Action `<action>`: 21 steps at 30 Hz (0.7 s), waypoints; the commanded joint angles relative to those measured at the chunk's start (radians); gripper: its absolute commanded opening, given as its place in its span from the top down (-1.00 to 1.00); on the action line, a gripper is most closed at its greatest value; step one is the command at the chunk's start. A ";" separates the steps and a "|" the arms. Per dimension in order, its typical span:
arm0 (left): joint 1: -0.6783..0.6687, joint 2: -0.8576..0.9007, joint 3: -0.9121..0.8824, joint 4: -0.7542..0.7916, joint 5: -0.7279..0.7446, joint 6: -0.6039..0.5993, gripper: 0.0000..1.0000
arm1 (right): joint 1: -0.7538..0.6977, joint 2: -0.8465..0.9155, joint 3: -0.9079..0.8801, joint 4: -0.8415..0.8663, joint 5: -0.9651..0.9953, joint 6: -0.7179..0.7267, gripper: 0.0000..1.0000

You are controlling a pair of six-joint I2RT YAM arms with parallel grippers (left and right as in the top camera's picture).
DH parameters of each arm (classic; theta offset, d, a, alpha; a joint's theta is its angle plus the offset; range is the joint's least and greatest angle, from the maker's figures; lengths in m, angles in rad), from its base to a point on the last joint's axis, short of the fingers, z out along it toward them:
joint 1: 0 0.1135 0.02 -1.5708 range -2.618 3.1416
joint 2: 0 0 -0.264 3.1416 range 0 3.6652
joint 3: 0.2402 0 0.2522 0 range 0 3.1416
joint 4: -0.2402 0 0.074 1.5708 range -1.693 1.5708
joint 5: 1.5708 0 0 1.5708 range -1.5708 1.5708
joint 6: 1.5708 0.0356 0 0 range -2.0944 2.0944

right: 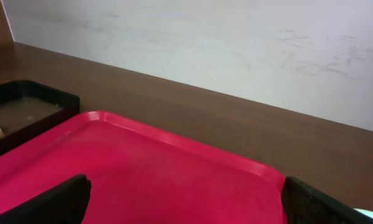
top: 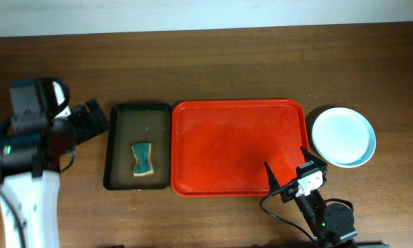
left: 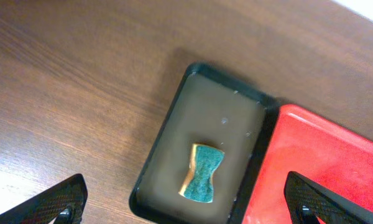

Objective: Clean dirty plates on tray and stack at the side

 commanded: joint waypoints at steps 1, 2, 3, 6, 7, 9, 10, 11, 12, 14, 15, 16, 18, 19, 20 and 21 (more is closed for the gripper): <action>0.002 -0.178 0.008 -0.002 0.008 -0.010 -0.98 | -0.005 -0.006 -0.005 -0.007 0.016 0.008 -0.97; 0.002 -0.220 0.008 -0.002 -0.007 -0.009 -0.99 | -0.005 -0.006 -0.005 -0.007 0.016 0.008 -0.97; 0.002 -0.245 0.008 -0.005 -0.020 -0.009 -0.98 | -0.005 -0.006 -0.005 -0.007 0.016 0.008 -0.97; 0.002 -0.300 0.004 -0.097 -0.026 -0.010 -0.98 | -0.005 -0.006 -0.005 -0.007 0.016 0.008 -0.97; 0.002 -0.316 0.002 -0.120 -0.026 -0.009 -0.98 | -0.005 -0.006 -0.005 -0.007 0.016 0.008 -0.97; 0.000 -0.356 -0.032 -0.159 -0.026 -0.009 -0.98 | -0.005 -0.006 -0.005 -0.007 0.016 0.008 -0.97; 0.001 -0.382 -0.058 -0.164 -0.026 -0.010 -0.98 | -0.005 -0.006 -0.005 -0.007 0.016 0.008 -0.97; 0.000 -0.415 -0.094 -0.163 -0.026 -0.010 -0.98 | -0.005 -0.006 -0.005 -0.007 0.016 0.008 -0.97; 0.000 -0.452 -0.135 -0.163 -0.026 -0.010 -0.98 | -0.005 -0.006 -0.005 -0.007 0.016 0.008 -0.97; 0.000 -0.553 -0.261 -0.154 -0.026 -0.010 -0.98 | -0.005 -0.006 -0.005 -0.007 0.016 0.008 -0.97; 0.000 -0.589 -0.305 -0.138 -0.034 -0.010 -0.98 | -0.005 -0.006 -0.005 -0.007 0.016 0.008 -0.97; 0.000 -0.643 -0.365 -0.093 -0.048 -0.010 -0.98 | -0.005 -0.006 -0.005 -0.007 0.016 0.008 -0.97; -0.017 -0.753 -0.496 0.036 -0.049 -0.010 -0.98 | -0.005 -0.006 -0.005 -0.007 0.016 0.008 -0.97; -0.035 -0.824 -0.585 0.145 -0.048 -0.010 -0.98 | -0.005 -0.006 -0.005 -0.007 0.016 0.008 -0.97; -0.056 -0.888 -0.661 0.251 -0.048 -0.010 -0.98 | -0.005 -0.006 -0.005 -0.007 0.016 0.008 -0.97; -0.074 -0.946 -0.726 0.350 -0.045 -0.010 -0.99 | -0.005 -0.006 -0.005 -0.007 0.016 0.008 -0.97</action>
